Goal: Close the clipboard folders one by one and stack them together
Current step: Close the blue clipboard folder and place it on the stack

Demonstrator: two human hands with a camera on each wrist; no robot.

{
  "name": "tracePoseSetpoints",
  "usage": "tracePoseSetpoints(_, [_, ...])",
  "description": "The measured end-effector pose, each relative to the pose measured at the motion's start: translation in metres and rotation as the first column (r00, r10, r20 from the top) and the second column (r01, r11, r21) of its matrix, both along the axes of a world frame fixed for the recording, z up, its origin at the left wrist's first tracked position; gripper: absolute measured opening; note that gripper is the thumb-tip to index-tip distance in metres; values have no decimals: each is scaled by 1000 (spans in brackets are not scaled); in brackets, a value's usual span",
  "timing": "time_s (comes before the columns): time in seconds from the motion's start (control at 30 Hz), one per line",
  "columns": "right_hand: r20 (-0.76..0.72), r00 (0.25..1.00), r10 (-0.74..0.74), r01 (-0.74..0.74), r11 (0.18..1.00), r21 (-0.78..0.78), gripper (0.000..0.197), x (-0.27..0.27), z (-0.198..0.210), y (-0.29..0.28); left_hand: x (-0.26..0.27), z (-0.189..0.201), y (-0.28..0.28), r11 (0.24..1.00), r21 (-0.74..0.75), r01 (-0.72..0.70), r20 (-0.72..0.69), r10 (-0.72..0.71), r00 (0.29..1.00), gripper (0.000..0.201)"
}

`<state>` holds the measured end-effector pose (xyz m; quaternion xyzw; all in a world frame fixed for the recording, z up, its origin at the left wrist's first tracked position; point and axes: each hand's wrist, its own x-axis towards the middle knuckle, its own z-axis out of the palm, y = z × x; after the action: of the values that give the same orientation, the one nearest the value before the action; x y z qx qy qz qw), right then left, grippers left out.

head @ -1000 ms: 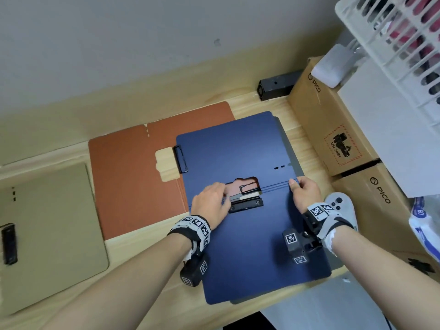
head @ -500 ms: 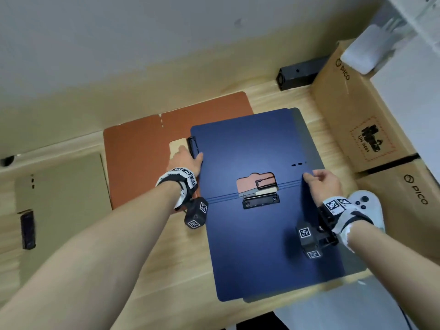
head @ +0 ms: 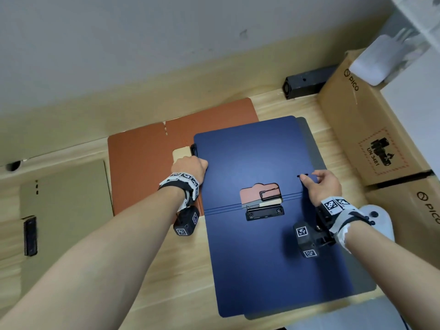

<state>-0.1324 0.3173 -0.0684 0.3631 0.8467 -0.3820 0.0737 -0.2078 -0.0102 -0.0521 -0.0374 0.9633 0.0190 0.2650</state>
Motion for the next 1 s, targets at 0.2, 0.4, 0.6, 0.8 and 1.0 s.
tracePoseSetpoints(0.2, [-13,999,-51,49,995,-83,35,0,-2,14,3,1,2,999,33,-6,-8,6,1000,16])
tracePoseSetpoints(0.4, [-70,998,0,-8,994,-109,10,12,-2,21,4,-4,0,996,13,-90,-59,90,994,46])
tracePoseSetpoints(0.6, [-175,984,19,-63,966,-250,7,16,13,17,24,7,1,966,171,-196,-87,213,973,45])
tracePoseSetpoints(0.8, [-209,978,18,-87,941,-327,23,10,24,9,40,12,5,787,467,-403,44,434,900,55])
tracePoseSetpoints(1.0, [-290,949,125,-203,945,-255,12,-5,43,-25,59,30,-33,303,813,-496,231,614,755,45])
